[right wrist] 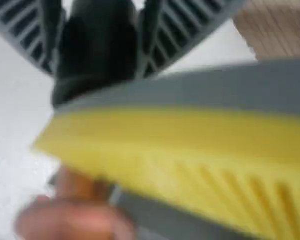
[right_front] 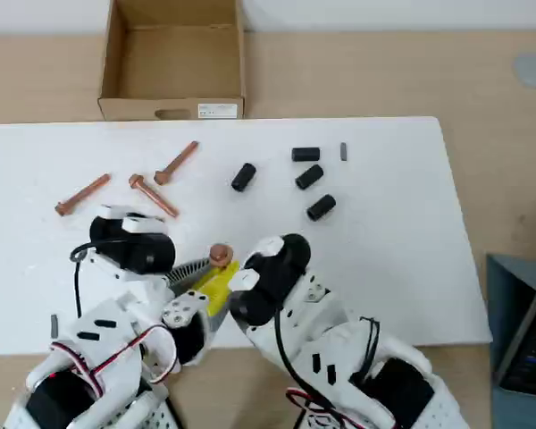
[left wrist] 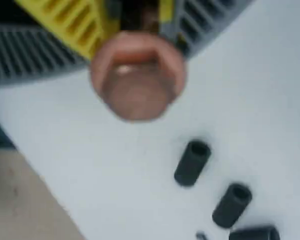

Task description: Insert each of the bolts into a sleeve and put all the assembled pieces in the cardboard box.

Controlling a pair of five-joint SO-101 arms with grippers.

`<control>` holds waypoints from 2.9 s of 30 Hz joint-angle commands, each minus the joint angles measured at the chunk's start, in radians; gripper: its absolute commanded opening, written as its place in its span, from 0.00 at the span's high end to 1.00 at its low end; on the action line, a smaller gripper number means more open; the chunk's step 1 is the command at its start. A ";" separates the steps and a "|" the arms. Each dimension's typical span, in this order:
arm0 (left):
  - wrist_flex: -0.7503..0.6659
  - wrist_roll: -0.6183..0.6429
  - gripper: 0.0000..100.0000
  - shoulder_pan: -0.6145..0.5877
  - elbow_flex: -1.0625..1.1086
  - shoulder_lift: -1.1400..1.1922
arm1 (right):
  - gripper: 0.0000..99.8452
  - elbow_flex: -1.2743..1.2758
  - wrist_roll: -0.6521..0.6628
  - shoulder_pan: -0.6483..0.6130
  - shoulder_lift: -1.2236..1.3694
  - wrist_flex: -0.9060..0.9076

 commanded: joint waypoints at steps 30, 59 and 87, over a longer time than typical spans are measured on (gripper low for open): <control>0.083 0.034 0.85 -0.087 -0.144 -0.005 | 0.99 -0.002 0.000 -0.007 -0.005 -0.025; 0.084 -0.255 1.00 -0.721 0.167 -0.007 | 0.99 -0.071 -0.003 0.300 0.018 -0.018; -0.015 -0.394 1.00 -0.927 0.480 -0.007 | 0.99 -1.098 0.135 0.410 1.437 -0.434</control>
